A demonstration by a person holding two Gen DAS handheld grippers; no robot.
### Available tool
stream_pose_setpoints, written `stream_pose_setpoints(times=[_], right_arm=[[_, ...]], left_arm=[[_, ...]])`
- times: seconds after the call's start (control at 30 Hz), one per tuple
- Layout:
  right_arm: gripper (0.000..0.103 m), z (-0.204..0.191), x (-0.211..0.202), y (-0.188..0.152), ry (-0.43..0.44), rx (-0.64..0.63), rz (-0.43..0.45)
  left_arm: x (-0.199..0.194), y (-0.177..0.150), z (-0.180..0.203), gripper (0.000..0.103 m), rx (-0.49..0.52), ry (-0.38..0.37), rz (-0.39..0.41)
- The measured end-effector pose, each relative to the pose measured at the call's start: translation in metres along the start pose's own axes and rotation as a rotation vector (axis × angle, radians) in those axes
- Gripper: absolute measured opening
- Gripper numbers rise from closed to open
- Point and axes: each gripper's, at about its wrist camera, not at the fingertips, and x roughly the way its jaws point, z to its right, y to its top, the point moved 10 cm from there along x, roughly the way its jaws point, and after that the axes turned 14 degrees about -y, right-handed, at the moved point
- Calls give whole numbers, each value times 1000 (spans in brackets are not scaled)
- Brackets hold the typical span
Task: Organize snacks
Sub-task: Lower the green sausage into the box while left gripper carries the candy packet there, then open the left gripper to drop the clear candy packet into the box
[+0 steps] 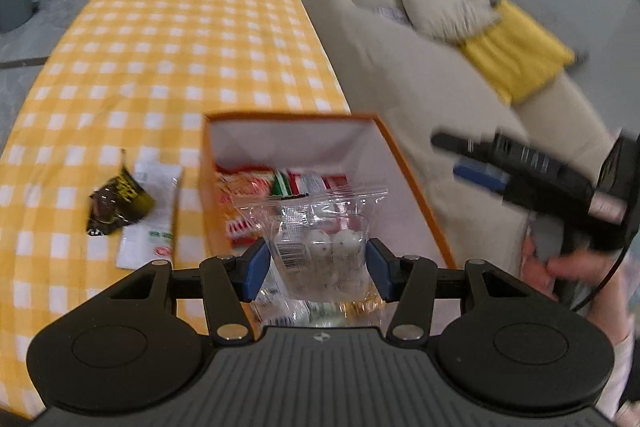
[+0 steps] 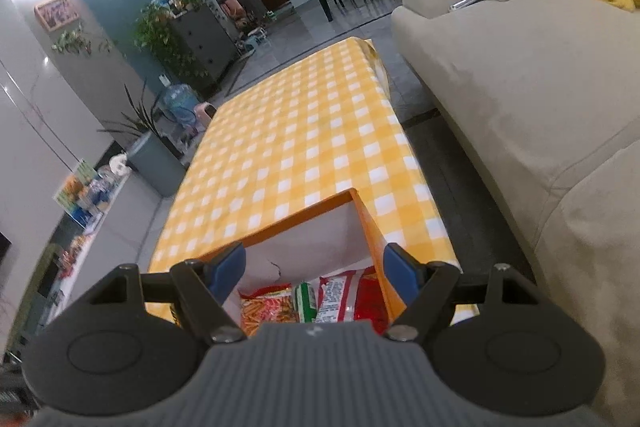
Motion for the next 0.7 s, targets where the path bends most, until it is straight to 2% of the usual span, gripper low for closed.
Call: stream_pose_setpoints(times=[0.1, 0.2, 0.37, 0.5, 0.7], right_arm=[[74, 6, -4, 3, 29, 27, 3], [74, 12, -3, 3, 45, 59, -10], [74, 22, -4, 7, 61, 100, -15], [74, 27, -5, 9, 75, 136, -19], [74, 34, -4, 7, 79, 150, -34]], left_arm=[[24, -13, 9, 59, 69, 47, -119], [46, -29, 13, 59, 97, 72, -270], [70, -52, 14, 59, 85, 82, -449], [94, -65, 13, 59, 17, 79, -550], [126, -62, -5, 59, -120, 124, -597]])
